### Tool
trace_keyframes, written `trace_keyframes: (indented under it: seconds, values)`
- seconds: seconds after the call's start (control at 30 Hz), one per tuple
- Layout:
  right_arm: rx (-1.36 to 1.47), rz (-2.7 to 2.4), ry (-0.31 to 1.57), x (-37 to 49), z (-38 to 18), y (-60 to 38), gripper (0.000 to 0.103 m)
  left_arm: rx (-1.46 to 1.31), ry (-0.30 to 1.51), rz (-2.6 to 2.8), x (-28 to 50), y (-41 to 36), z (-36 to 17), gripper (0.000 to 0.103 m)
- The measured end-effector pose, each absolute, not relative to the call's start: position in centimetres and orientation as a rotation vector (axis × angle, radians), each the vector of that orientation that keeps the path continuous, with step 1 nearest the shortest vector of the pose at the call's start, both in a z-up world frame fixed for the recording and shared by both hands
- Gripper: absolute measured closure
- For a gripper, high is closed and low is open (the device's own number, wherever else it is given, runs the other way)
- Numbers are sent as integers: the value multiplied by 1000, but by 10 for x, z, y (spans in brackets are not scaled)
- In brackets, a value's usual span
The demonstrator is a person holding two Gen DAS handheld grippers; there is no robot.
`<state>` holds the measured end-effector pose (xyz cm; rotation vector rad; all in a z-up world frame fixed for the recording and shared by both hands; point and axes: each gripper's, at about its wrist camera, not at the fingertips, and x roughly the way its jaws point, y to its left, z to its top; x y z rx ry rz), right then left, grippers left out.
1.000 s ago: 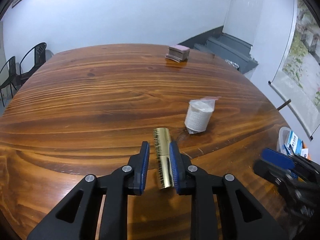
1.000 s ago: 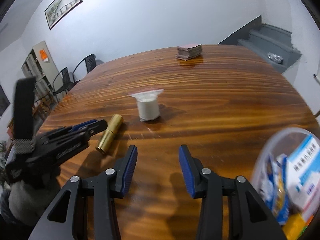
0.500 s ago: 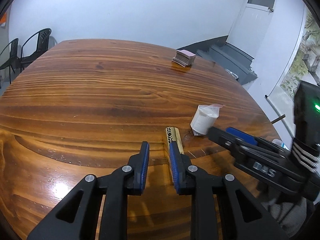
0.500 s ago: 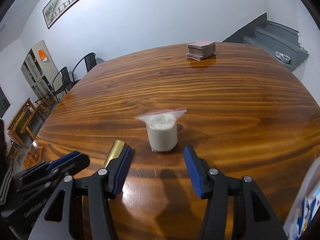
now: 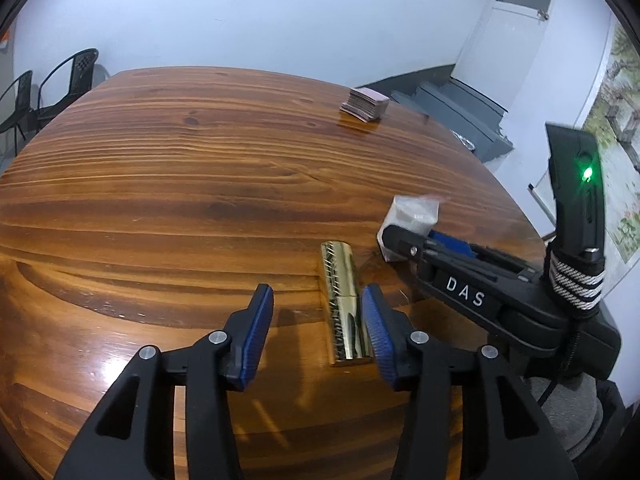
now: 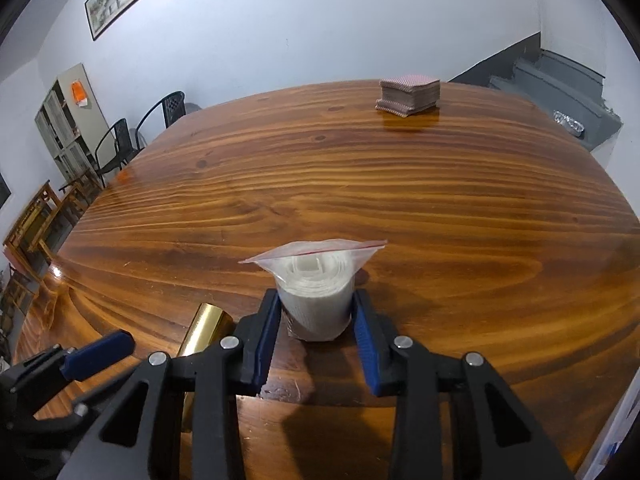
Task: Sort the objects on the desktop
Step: 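Grasp the gold cylinder with the left gripper while the right gripper grasps the cotton bag, then lift the gold cylinder and cotton bag and carry them over the bowl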
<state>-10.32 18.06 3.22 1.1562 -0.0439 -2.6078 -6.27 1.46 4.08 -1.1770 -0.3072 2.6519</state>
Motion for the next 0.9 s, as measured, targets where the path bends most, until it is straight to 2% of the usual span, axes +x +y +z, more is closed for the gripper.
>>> trace_keyframes:
  seconds: [0.5, 0.57, 0.6, 0.63, 0.73, 0.9]
  values:
    - [1084, -2657, -99, -93, 51, 192, 63, -1256, -96, 2644, -84, 46, 29, 52]
    - [1080, -2660, -99, -93, 51, 192, 63, -1249, -75, 2640, -85, 47, 27, 57]
    - [1078, -2663, -100, -92, 52, 192, 63, -1248, -78, 2635, -86, 47, 27, 69]
    - [1076, -2666, -100, -92, 52, 191, 63, -1249, -90, 2633, -86, 45, 27, 76]
    - [1070, -2672, -100, -89, 53, 190, 63, -1243, -141, 2619, -88, 39, 26, 77]
    - [1017, -2683, -107, -78, 66, 187, 63, -1203, -120, 2639, -79, 41, 31, 77]
